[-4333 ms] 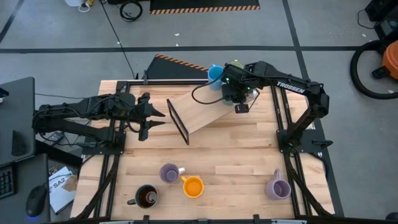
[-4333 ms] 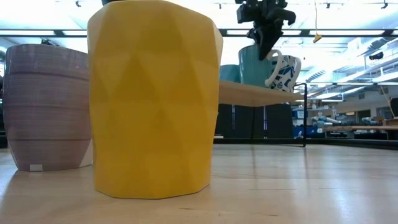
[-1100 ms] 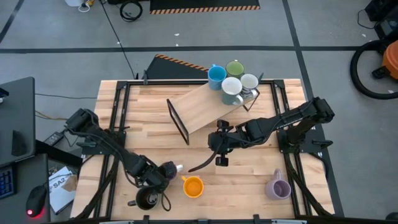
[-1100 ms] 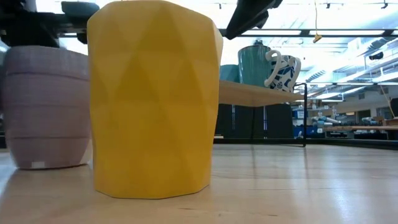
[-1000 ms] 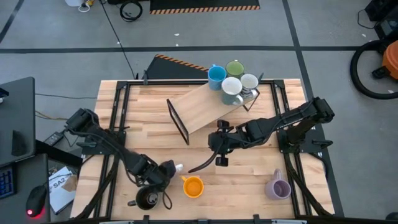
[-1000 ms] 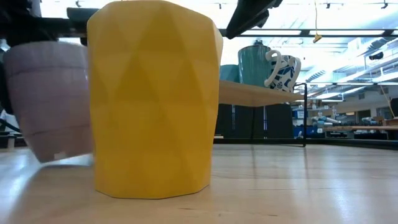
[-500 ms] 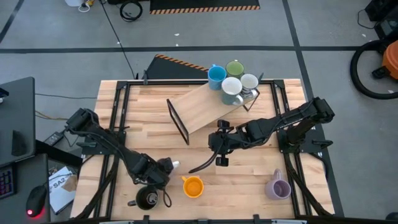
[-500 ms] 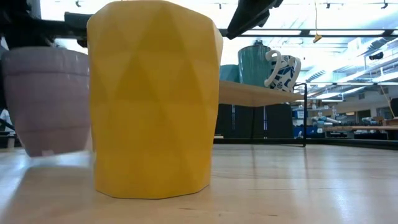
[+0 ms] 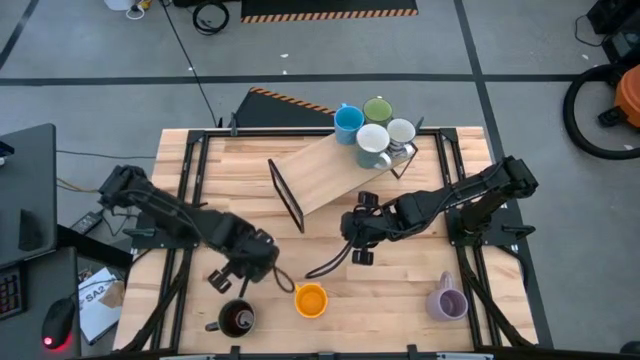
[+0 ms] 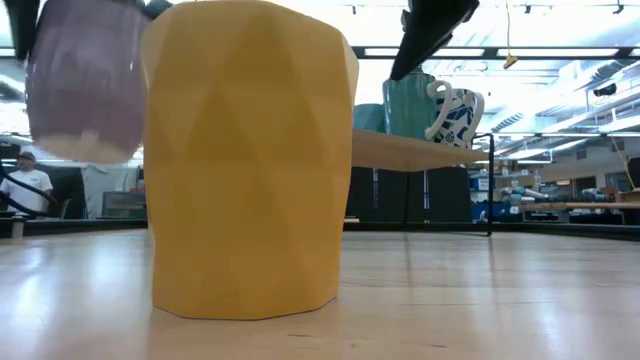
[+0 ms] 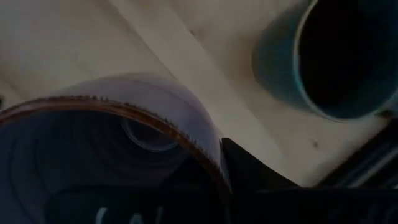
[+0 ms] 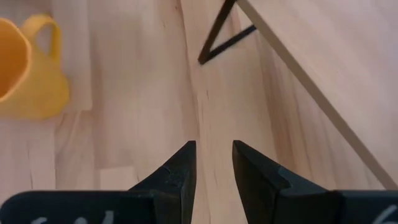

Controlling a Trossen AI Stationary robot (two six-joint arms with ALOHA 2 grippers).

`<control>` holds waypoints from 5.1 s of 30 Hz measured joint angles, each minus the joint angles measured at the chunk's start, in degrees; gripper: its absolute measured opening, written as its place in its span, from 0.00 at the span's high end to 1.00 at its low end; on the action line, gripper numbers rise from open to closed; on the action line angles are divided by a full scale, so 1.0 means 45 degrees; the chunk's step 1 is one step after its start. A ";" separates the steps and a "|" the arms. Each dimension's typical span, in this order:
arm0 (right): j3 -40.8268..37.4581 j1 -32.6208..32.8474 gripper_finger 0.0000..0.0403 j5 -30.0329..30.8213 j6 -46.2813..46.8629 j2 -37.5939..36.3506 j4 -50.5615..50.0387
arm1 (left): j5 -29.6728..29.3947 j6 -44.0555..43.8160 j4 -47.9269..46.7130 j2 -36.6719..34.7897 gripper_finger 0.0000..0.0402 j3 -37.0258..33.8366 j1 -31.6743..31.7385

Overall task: Place coffee mugs
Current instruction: Put the left purple mug on the shelf

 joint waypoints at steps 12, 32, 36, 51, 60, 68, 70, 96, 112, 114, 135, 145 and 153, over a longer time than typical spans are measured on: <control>0.0000 0.0254 0.73 0.0472 0.0573 -0.0107 -0.0803 | 0.0198 -0.2598 -0.1230 -0.0181 0.94 0.3706 0.2988; 0.0000 0.0510 0.73 0.1217 0.1239 -0.0117 -0.1739 | 0.1034 -0.4826 -0.0310 0.0508 0.93 0.5624 0.8079; 0.0000 0.0505 0.73 0.1217 0.1229 -0.0217 -0.1806 | 0.1011 -0.4688 -0.0619 0.1366 0.93 0.5967 0.8450; 0.0000 0.0534 0.73 0.2164 0.1285 -0.2181 -0.2370 | -0.0443 -0.3739 -0.3550 0.4855 0.93 0.9402 0.9095; 0.0000 0.0529 0.73 0.2232 0.1341 -0.2725 -0.3210 | -0.1186 -0.3141 -0.3702 0.5399 0.93 1.0005 0.9106; -0.0002 0.0529 0.73 0.2757 0.1268 -0.3554 -0.3545 | -0.1233 -0.3044 -0.3692 0.5467 0.93 1.0005 0.9147; -0.0005 0.0525 0.73 0.2864 0.1268 -0.3687 -0.3521 | -0.1234 -0.3039 -0.3651 0.5467 0.93 1.0005 0.9084; -0.0005 0.0529 0.73 0.2825 0.1259 -0.3750 -0.3350 | -0.1232 -0.2476 -0.2429 0.5458 0.71 1.0005 0.8800; -0.0010 0.0529 0.73 0.2874 0.1195 -0.3740 -0.2934 | -0.1276 -0.0726 -0.1715 0.5087 0.69 1.0005 0.8653; -0.0010 0.0529 0.73 0.2869 0.1157 -0.3740 -0.2921 | -0.1246 -0.0684 -0.1600 0.5084 0.69 1.0005 0.8653; -0.1601 0.0486 0.73 0.3204 0.0343 -0.3740 -0.0329 | -0.1331 -0.0134 -0.1372 0.3266 0.69 1.0107 0.8235; -0.3549 0.0453 0.73 0.3507 -0.1499 -0.3740 0.5452 | -0.1368 0.0337 -0.2527 0.2405 0.69 1.0043 0.7276; -0.5779 0.0308 0.73 0.4212 -0.2965 -0.3721 1.1012 | -0.2415 0.0773 -0.1886 0.1991 0.69 0.8061 0.6390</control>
